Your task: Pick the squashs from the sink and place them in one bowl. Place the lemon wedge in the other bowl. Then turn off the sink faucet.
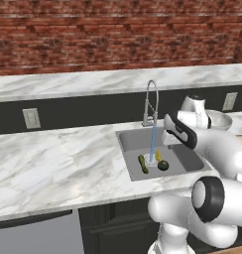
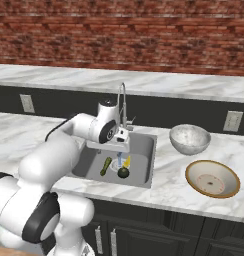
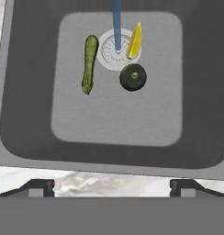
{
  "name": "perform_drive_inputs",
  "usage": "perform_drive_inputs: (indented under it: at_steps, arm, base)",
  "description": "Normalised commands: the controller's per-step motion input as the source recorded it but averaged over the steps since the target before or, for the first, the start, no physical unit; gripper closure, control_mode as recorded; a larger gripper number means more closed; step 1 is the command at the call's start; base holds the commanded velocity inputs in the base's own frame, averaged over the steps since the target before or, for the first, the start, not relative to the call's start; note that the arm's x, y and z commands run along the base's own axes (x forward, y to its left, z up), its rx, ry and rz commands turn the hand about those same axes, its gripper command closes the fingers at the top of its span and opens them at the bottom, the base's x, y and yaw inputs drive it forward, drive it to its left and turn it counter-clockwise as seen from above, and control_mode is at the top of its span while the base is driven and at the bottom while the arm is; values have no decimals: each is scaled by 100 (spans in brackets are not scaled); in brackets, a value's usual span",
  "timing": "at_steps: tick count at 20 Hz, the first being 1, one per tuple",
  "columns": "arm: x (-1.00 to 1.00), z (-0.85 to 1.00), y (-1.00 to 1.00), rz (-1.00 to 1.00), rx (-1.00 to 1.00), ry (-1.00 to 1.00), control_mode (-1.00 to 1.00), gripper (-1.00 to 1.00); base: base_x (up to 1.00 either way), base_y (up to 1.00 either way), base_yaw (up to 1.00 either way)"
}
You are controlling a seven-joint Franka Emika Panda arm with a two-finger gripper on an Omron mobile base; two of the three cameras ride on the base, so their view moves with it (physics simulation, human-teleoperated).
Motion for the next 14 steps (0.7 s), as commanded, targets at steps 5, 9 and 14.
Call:
perform_drive_inputs:
  at_steps: [5,9,14]
  arm:
    - [21,-18,-7,0,0,0,-100,-100]
    - [6,-8,-2,0,0,0,-100,-100]
    - [9,-15,0,0,0,0,-100,-100]
  base:
    - [0,0,0]
    - [0,0,0]
    - [0,0,0]
